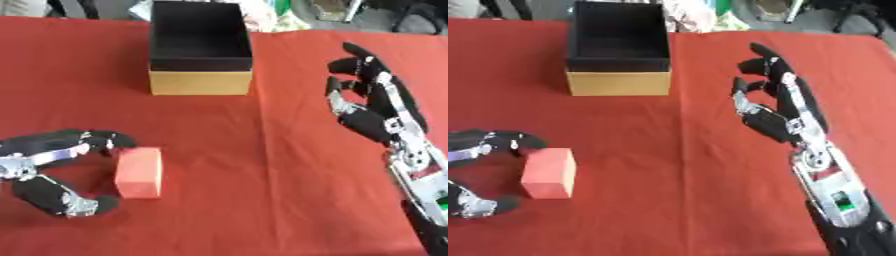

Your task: Pick up objects on the table and place them in the box.

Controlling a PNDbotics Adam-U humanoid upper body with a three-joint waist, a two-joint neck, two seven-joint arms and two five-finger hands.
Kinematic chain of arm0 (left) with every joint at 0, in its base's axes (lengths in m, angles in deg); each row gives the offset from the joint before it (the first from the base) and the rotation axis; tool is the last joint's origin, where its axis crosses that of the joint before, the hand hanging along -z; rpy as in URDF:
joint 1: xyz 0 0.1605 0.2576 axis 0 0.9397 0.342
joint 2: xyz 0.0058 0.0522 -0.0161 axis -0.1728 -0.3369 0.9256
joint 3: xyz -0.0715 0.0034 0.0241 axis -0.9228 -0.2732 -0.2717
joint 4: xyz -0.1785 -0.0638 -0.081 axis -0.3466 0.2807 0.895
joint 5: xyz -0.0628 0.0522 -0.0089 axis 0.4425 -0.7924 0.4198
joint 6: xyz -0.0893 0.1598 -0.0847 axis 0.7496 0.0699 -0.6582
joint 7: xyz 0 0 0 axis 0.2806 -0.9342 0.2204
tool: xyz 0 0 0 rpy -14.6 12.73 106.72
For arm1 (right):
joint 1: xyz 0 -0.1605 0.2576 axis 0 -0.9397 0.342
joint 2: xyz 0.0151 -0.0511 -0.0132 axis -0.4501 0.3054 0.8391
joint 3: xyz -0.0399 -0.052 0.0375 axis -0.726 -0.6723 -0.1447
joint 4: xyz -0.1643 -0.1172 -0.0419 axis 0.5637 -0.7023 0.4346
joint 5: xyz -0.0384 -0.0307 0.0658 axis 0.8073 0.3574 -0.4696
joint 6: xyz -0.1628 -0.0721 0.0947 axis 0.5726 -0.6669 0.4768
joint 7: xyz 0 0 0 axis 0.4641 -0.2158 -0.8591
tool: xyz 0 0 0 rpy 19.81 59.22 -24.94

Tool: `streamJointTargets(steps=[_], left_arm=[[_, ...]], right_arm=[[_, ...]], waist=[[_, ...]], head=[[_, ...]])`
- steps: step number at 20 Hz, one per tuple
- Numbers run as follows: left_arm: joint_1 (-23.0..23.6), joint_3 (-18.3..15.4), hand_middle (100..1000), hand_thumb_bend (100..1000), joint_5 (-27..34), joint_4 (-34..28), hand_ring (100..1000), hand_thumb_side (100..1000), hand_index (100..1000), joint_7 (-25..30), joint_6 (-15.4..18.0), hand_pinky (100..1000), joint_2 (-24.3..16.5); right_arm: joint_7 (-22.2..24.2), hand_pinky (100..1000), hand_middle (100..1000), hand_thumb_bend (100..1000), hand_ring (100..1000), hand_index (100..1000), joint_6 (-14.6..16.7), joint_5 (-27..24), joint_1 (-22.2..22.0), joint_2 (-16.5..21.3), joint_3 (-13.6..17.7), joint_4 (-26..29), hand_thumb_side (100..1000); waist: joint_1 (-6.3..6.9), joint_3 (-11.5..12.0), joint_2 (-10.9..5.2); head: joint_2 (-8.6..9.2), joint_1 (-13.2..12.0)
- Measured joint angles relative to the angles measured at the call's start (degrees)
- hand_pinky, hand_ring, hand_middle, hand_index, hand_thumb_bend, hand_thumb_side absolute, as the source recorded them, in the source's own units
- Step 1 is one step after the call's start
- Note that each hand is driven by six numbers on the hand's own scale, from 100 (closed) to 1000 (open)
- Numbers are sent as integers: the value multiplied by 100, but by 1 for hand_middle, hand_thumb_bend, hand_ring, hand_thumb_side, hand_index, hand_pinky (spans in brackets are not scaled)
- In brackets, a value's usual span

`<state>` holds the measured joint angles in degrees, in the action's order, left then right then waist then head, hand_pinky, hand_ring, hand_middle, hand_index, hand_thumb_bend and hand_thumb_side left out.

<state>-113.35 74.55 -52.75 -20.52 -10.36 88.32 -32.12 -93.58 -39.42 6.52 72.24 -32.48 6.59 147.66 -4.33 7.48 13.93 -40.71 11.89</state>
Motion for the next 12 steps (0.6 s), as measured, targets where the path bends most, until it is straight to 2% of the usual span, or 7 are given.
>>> streamJointTargets(steps=[12], left_arm=[[-103,32,882,366,-476,468,908,510,986,-426,234,795,216]], right_arm=[[8,638,703,100,800,941,1,0,1,-18,-4,-1,210]], waist=[[0,-11,0]], head=[[1,0]])
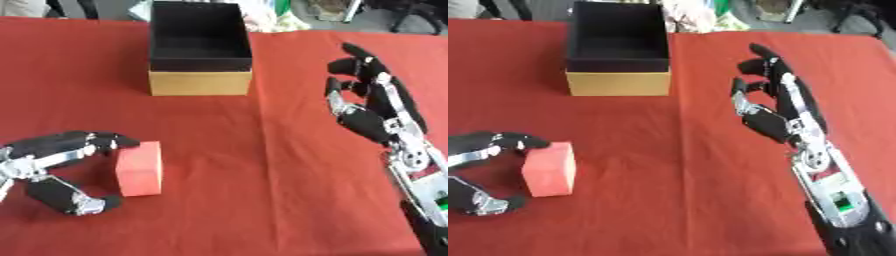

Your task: Pick up objects on the table and place them in the box.

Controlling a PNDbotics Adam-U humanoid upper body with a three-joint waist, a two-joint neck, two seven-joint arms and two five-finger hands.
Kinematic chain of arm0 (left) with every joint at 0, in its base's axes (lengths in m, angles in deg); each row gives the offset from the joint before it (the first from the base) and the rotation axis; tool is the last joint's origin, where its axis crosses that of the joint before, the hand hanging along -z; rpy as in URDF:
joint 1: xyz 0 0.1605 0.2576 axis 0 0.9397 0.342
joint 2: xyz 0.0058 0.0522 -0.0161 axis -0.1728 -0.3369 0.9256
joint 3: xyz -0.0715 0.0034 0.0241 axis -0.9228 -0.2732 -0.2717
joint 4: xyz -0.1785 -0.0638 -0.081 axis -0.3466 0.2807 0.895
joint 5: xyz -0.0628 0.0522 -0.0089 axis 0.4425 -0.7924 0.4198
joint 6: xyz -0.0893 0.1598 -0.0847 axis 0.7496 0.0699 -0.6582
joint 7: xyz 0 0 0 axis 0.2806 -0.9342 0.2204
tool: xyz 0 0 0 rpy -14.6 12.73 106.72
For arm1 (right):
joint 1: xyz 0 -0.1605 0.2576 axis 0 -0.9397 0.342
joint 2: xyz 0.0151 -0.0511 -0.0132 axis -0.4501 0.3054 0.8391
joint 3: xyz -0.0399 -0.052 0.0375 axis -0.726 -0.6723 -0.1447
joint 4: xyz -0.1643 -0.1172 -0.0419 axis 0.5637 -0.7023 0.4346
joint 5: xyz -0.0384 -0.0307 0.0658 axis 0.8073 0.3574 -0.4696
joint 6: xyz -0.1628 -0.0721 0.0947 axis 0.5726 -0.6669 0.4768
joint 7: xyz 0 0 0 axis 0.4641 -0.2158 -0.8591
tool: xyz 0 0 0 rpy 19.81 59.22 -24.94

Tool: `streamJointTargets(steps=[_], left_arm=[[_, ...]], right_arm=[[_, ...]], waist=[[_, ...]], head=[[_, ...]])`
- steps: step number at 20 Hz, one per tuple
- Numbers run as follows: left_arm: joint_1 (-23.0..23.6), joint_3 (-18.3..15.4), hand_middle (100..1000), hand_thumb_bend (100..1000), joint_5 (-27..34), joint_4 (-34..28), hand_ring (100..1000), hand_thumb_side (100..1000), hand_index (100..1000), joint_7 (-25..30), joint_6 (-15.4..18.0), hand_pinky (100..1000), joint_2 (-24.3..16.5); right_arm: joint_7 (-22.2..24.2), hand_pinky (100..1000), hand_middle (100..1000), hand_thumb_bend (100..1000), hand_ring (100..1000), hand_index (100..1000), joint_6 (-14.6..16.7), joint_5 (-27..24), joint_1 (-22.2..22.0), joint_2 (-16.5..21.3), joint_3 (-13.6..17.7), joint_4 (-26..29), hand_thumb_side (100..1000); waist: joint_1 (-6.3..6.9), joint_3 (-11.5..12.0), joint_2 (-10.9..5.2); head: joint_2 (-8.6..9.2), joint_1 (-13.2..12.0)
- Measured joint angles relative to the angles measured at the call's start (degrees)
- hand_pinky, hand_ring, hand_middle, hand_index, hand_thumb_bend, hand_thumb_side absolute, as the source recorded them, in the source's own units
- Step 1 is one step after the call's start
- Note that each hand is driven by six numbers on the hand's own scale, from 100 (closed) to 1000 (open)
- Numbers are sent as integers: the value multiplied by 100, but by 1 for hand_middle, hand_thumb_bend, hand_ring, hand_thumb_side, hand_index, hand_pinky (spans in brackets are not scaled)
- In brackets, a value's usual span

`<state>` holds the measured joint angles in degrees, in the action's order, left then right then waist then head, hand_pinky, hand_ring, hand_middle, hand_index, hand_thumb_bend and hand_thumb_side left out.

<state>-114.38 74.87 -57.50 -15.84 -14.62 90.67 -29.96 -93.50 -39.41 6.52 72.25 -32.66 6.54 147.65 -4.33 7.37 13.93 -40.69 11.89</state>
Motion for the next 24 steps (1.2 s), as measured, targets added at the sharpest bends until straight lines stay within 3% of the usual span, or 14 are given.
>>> streamJointTargets(steps=[24], left_arm=[[-7,30,845,296,23,-93,893,428,966,-449,-72,792,54]], right_arm=[[28,638,702,100,800,940,5,0,3,0,-27,0,210]], waist=[[0,-20,0]], head=[[5,-2]])
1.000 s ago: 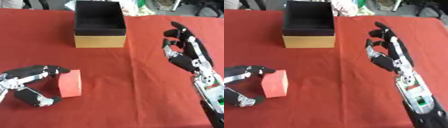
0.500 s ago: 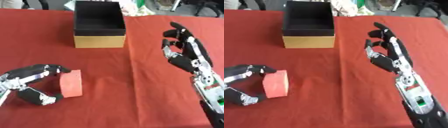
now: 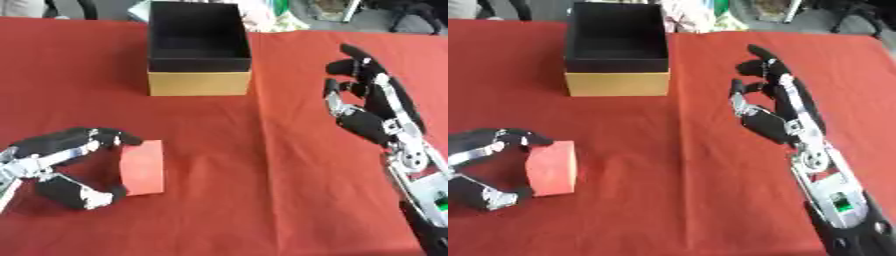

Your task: Pick up objects on the table and place them in the box.

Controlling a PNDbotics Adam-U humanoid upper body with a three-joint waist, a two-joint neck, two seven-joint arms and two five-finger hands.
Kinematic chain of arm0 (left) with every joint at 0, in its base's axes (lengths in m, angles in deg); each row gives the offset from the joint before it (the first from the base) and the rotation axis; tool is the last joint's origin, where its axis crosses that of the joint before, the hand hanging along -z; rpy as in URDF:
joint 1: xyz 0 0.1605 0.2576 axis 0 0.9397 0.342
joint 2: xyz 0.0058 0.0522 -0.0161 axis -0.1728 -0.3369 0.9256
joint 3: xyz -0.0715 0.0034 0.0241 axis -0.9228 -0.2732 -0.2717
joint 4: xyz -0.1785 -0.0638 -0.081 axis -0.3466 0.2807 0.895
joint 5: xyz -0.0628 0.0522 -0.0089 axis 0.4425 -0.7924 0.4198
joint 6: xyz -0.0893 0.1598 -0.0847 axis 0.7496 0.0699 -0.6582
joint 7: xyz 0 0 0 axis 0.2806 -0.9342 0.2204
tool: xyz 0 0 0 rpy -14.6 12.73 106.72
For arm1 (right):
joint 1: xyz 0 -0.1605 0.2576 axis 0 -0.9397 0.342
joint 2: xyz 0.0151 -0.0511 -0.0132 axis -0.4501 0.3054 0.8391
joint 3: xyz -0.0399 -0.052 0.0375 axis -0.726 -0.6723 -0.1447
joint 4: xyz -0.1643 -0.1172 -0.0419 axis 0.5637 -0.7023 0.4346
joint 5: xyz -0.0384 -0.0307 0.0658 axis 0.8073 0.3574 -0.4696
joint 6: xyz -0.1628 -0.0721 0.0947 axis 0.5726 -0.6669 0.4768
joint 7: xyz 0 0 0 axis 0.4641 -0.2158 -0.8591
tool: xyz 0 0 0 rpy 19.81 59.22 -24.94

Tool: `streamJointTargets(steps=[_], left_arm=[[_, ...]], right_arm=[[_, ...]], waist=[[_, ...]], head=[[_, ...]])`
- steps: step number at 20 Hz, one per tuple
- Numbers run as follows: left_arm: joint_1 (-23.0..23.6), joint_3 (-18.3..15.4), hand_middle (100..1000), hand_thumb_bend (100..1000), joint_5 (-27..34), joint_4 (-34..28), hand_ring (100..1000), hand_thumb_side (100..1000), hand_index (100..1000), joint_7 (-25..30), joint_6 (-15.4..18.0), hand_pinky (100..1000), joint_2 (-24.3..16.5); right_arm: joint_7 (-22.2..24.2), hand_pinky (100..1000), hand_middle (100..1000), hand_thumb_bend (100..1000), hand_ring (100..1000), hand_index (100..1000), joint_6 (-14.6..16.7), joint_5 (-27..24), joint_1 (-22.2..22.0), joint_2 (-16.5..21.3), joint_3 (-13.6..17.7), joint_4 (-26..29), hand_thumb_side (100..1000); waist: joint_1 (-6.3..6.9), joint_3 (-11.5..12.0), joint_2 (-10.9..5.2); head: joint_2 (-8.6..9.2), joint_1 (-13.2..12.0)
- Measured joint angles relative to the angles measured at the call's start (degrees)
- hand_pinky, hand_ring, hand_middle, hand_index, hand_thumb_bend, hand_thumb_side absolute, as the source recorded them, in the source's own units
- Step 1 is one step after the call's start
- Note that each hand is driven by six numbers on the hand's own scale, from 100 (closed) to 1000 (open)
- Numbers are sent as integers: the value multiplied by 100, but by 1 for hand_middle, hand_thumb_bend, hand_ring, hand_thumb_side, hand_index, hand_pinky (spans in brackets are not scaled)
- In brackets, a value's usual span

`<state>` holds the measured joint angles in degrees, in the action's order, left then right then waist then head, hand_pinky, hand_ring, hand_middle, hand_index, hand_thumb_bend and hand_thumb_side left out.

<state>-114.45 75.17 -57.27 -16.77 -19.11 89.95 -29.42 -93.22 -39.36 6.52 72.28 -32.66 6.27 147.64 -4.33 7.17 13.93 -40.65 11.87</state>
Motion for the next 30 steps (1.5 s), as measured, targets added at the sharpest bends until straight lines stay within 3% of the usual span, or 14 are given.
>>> streamJointTargets(steps=[14,30], left_arm=[[1,-103,858,315,215,-404,904,469,973,30,-95,800,-84],[-40,-19,859,317,50,-55,903,502,976,275,68,799,-78]], right_arm=[[-1,638,702,100,800,941,0,0,-2,0,1,0,210],[0,637,702,100,799,941,0,0,-2,-1,1,-10,206]], waist=[[1,10,0],[1,-8,16]], head=[[2,0],[3,-15]])
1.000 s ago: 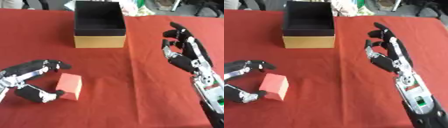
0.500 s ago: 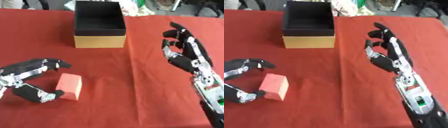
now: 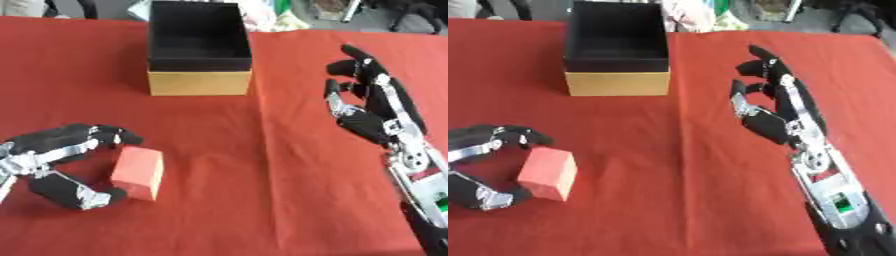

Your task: Pick up objects on the table and place them in the box.

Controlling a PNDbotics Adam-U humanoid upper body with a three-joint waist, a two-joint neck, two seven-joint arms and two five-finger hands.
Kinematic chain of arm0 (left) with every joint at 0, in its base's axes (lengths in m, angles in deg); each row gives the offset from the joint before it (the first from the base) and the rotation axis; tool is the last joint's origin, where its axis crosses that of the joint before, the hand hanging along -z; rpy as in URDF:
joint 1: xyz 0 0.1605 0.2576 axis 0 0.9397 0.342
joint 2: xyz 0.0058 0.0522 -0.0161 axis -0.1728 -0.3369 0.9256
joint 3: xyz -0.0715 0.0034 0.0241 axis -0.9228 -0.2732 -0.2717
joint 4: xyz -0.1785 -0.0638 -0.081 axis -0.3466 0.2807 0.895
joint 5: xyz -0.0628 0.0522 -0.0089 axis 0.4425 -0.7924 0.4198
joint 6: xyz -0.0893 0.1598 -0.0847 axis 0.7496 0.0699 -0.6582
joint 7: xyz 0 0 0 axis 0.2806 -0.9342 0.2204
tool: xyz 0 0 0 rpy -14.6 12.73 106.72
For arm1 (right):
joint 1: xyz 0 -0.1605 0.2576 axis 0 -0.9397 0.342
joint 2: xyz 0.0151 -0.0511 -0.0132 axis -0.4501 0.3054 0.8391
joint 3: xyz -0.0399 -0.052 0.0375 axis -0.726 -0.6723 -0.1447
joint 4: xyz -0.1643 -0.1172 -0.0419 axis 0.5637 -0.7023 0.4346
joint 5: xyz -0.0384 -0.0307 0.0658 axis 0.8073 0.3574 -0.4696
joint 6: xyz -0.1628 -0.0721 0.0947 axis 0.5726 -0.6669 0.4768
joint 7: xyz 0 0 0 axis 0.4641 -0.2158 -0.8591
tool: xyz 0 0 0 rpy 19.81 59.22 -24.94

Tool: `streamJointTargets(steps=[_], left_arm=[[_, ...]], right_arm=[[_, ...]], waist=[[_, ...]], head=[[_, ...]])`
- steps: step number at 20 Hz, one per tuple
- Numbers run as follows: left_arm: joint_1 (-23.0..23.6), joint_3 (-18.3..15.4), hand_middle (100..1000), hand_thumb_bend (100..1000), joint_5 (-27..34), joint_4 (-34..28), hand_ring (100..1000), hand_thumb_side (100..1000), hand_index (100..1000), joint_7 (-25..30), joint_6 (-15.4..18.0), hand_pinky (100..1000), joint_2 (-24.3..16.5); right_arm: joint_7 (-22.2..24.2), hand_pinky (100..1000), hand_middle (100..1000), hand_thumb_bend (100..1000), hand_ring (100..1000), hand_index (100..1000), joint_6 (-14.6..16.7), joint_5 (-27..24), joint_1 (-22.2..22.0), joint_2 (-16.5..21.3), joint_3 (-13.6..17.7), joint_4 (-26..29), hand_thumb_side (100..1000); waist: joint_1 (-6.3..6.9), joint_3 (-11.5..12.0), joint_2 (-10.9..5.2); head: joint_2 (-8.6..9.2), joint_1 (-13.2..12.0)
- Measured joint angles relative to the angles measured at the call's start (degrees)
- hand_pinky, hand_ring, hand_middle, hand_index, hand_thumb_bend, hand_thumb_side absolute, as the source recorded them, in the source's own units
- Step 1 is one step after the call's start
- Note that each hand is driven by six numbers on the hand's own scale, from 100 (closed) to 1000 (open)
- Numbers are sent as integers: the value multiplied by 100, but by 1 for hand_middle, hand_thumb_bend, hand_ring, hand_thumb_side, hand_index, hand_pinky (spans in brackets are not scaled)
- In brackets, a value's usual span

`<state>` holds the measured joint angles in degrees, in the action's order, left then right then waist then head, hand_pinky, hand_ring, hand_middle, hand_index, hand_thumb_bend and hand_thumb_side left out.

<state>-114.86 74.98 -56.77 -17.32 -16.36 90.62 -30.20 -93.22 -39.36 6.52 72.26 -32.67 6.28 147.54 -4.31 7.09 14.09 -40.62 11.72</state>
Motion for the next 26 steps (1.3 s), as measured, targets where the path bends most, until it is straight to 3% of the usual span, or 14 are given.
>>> streamJointTargets(steps=[20,24,26], left_arm=[[-102,23,834,296,-299,449,893,479,970,-243,-9,793,205],[-107,23,759,277,-301,464,881,427,952,-232,6,790,207],[-108,23,705,254,-298,463,870,359,927,-233,8,788,210]], right_arm=[[16,637,700,100,797,940,-5,0,5,-3,-1,-22,210],[24,637,699,100,797,940,0,0,5,-4,-2,-22,210],[29,637,699,100,797,940,4,0,5,-4,-2,-23,210]], waist=[[0,-25,1],[4,-30,1],[6,-33,1]], head=[[0,-3],[0,-3],[0,-3]])
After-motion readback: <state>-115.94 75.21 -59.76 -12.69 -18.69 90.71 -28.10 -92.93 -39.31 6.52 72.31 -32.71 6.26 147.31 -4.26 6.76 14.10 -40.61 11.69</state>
